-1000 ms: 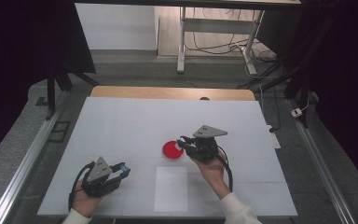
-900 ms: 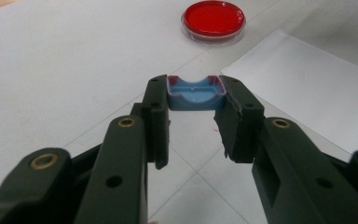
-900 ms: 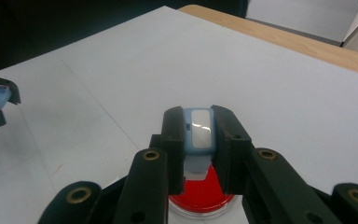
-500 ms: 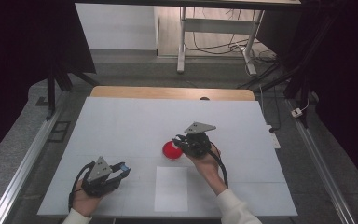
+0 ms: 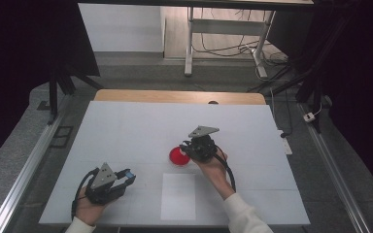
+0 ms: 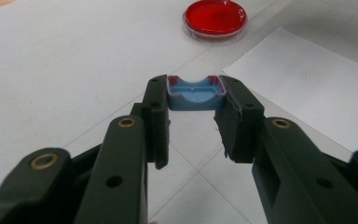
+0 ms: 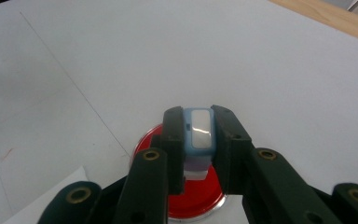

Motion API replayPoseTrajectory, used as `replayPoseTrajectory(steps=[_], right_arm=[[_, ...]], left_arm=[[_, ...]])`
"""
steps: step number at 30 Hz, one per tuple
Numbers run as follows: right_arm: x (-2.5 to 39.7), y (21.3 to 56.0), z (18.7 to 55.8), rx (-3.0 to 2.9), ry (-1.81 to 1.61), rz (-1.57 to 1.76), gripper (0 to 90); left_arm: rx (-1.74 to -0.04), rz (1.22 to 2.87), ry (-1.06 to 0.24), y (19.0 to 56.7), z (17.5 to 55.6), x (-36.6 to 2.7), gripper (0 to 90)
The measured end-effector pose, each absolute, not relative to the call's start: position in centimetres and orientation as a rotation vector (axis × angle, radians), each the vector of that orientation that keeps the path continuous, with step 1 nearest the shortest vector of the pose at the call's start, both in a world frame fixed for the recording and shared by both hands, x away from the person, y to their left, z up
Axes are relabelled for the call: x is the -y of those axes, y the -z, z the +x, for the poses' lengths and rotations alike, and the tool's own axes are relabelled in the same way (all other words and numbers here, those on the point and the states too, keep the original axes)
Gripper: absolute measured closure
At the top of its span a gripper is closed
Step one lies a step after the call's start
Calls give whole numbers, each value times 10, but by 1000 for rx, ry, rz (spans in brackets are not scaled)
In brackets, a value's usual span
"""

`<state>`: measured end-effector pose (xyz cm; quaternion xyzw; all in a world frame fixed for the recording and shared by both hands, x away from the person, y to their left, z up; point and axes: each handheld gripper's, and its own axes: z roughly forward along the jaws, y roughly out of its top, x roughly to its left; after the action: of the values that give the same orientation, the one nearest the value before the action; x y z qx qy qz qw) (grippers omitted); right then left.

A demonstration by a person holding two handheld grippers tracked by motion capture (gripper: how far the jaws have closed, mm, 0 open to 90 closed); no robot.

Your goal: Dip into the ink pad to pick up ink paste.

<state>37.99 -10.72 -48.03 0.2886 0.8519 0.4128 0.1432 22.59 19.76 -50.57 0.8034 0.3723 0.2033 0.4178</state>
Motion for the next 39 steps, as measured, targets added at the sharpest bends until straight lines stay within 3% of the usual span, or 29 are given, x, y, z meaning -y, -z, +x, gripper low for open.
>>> replayPoseTrajectory(steps=[39], right_arm=[[100, 497, 386, -2504, -1095, 839, 752]], left_arm=[[-930, 2007, -521, 505, 225, -198, 654]])
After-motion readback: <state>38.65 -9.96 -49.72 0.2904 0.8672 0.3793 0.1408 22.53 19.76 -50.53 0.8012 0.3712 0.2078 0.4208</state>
